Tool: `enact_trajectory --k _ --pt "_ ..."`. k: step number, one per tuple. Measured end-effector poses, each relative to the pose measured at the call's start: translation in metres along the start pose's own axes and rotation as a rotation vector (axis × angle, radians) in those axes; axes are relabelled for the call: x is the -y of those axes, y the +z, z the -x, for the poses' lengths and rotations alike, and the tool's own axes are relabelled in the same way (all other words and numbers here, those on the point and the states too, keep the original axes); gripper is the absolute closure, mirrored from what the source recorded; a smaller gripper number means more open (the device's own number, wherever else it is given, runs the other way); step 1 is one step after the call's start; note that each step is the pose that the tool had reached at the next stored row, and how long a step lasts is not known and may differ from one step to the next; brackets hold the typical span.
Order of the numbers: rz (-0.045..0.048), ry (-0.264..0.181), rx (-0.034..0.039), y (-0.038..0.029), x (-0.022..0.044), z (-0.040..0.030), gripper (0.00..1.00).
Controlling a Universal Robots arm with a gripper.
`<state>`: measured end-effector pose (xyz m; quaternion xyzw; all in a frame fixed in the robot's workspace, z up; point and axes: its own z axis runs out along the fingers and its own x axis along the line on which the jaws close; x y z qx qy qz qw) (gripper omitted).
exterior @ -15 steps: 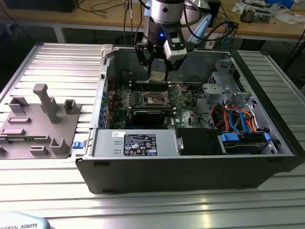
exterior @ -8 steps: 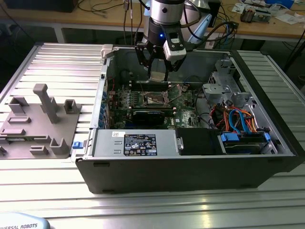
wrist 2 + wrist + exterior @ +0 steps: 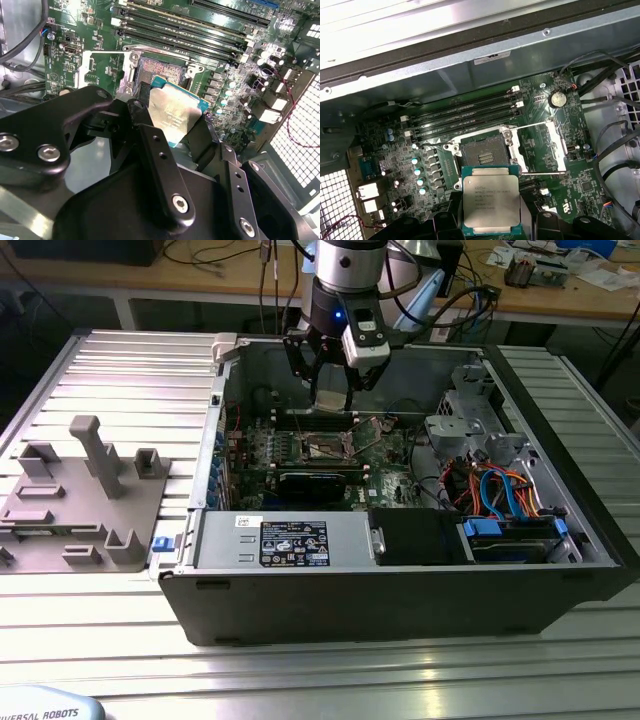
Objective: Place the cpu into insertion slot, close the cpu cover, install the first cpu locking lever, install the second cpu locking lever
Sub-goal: 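Place the cpu into insertion slot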
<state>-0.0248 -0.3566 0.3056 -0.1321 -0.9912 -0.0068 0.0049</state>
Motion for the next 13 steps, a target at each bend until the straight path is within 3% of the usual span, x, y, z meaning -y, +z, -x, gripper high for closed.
enact_trajectory --k 13 --pt "-0.0013 0.033 0.0008 0.0016 0.0000 0.0000 0.46"
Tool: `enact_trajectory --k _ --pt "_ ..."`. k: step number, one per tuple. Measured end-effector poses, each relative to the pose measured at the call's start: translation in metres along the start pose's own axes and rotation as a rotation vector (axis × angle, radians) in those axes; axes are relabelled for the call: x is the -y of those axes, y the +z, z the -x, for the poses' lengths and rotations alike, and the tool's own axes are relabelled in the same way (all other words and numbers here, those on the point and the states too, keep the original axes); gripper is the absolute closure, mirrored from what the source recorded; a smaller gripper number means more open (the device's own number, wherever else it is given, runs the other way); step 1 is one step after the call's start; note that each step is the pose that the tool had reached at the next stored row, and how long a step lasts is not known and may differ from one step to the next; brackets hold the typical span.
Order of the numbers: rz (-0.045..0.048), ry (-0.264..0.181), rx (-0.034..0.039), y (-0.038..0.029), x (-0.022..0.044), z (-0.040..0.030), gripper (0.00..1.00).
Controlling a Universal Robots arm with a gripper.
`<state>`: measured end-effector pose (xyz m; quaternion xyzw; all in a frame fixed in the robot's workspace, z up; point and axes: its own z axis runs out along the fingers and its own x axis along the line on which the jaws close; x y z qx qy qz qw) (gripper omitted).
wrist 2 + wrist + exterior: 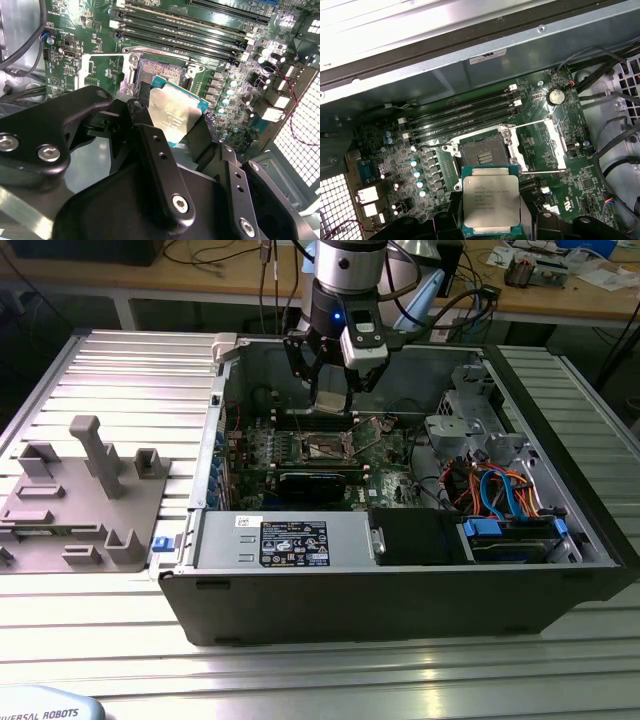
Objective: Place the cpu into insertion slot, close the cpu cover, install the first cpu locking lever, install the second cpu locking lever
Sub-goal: 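Place the cpu into insertion slot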
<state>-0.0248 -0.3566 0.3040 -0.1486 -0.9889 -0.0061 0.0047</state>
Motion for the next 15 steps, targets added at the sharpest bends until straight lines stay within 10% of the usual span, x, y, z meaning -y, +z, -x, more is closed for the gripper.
enact_trajectory --k 15 --pt "0.0126 0.055 -0.0032 0.0003 0.0000 0.0000 0.46"
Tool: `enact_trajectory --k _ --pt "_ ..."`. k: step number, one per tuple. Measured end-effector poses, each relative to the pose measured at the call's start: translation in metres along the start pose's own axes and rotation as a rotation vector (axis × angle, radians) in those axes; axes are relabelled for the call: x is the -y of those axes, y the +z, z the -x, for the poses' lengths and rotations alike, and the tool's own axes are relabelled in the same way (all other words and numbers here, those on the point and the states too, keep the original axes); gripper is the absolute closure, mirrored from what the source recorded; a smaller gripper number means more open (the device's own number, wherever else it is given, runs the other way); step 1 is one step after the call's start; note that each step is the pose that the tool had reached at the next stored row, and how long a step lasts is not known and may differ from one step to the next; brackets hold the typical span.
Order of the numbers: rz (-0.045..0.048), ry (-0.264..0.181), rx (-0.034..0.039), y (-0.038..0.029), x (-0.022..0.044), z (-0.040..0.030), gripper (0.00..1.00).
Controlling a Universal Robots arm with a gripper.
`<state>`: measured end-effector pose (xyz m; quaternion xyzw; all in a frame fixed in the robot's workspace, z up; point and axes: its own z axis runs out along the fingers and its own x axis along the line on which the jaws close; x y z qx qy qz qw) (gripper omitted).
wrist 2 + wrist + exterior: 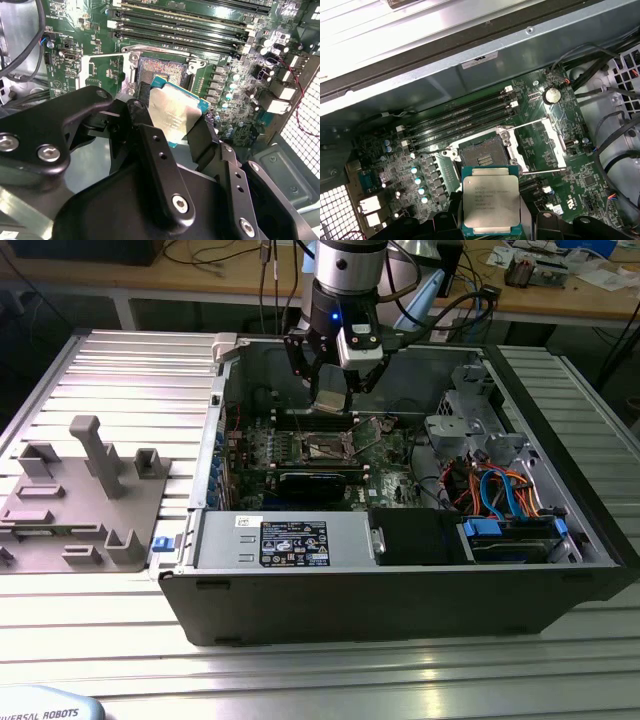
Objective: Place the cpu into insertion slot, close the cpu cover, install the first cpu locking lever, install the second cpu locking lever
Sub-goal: 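Place the cpu into insertion slot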
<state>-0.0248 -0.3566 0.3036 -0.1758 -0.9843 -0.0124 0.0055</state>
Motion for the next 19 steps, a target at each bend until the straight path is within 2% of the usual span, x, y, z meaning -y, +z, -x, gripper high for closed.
enact_trajectory --k 19 --pt "0.0005 0.031 0.0007 0.0004 0.0000 0.0000 0.46"
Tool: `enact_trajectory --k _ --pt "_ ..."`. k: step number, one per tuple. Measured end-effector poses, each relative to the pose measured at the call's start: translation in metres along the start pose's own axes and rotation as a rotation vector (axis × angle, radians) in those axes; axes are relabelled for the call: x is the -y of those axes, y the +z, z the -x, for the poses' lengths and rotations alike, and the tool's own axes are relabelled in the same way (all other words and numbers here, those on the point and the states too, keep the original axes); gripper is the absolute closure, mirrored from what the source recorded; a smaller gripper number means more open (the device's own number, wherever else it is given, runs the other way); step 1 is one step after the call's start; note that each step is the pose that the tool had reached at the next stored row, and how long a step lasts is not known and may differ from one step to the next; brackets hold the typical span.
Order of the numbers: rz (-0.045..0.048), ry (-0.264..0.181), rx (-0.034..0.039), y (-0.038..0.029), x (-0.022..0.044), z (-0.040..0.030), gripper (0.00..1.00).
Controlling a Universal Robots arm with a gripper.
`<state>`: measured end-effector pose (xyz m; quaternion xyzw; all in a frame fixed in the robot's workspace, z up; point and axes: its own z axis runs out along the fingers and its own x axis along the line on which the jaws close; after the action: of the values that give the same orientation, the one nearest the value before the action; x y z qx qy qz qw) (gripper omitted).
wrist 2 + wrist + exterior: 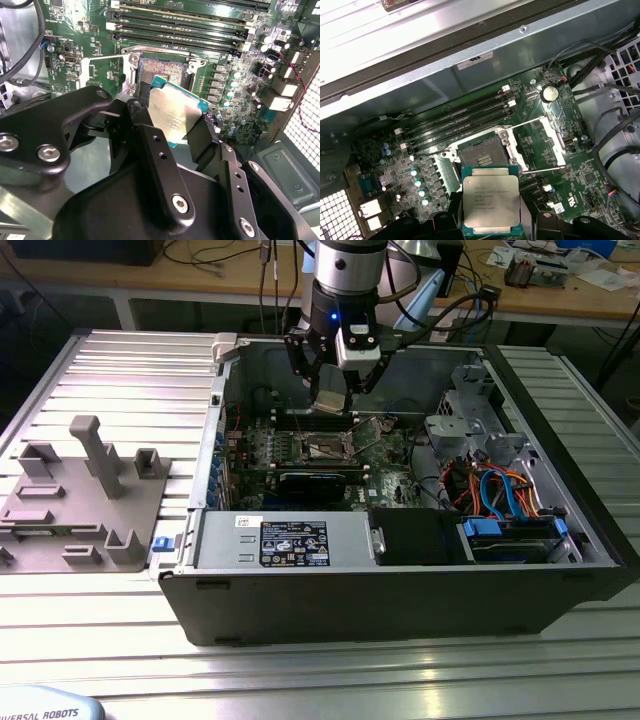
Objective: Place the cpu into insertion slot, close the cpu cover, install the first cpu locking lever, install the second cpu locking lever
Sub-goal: 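Place the cpu into insertion slot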
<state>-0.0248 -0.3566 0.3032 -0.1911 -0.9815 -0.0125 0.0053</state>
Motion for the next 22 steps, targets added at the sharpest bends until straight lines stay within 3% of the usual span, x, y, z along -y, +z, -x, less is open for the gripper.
enact_trajectory --k 22 --pt "0.0008 0.052 0.0011 0.0009 0.0000 0.0000 0.46"
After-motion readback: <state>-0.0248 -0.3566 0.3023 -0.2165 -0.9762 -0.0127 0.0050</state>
